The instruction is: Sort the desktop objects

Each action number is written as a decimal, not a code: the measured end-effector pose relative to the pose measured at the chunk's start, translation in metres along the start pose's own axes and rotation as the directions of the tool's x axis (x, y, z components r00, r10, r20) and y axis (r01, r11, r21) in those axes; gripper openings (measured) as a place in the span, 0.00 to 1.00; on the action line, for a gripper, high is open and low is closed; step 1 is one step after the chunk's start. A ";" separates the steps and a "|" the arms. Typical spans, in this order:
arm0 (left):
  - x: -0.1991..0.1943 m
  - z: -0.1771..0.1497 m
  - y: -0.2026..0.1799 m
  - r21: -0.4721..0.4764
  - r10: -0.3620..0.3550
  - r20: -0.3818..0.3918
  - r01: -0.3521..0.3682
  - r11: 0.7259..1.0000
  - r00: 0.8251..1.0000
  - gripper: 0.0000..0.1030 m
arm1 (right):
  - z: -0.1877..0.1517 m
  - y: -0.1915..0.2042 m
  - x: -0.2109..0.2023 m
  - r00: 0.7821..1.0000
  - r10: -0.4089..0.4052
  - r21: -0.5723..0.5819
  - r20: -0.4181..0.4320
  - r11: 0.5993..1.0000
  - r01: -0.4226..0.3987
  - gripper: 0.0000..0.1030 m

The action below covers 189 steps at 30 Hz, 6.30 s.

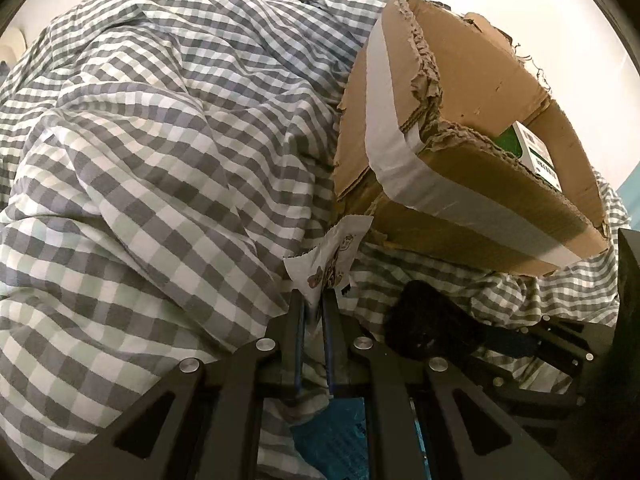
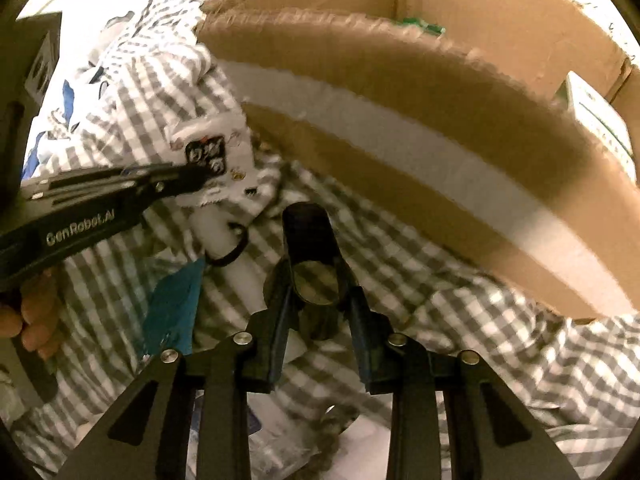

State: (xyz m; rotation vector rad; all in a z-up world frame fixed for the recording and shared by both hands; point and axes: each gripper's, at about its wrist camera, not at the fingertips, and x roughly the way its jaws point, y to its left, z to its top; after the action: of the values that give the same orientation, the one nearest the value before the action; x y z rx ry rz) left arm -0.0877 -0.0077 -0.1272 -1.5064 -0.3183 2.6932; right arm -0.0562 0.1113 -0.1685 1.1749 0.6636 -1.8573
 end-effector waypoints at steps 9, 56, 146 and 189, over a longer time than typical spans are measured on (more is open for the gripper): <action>0.002 0.001 -0.004 0.010 0.008 0.004 -0.008 1.000 1.000 0.08 | 0.016 0.011 0.029 1.000 -0.027 -0.010 -0.013 1.000 0.026 0.44; -0.004 0.004 -0.012 0.055 -0.032 -0.005 0.033 0.998 0.999 0.04 | -0.010 -0.016 -0.045 0.990 -0.023 0.123 0.143 0.992 0.006 0.27; -0.019 -0.063 -0.050 0.290 0.074 -0.225 -0.005 0.957 0.972 0.98 | -0.063 -0.050 -0.020 0.984 0.003 0.334 -0.175 0.941 0.056 0.50; -0.064 -0.032 -0.014 0.144 -0.100 -0.223 0.134 0.980 0.970 0.09 | -0.053 -0.039 -0.086 0.998 -0.060 0.255 0.018 0.965 0.053 0.50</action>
State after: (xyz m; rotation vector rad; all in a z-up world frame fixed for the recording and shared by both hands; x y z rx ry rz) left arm -0.0279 0.0020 -0.0866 -1.6541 -0.1728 2.3762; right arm -0.0449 0.2034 -0.1131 1.3044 0.4570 -2.0479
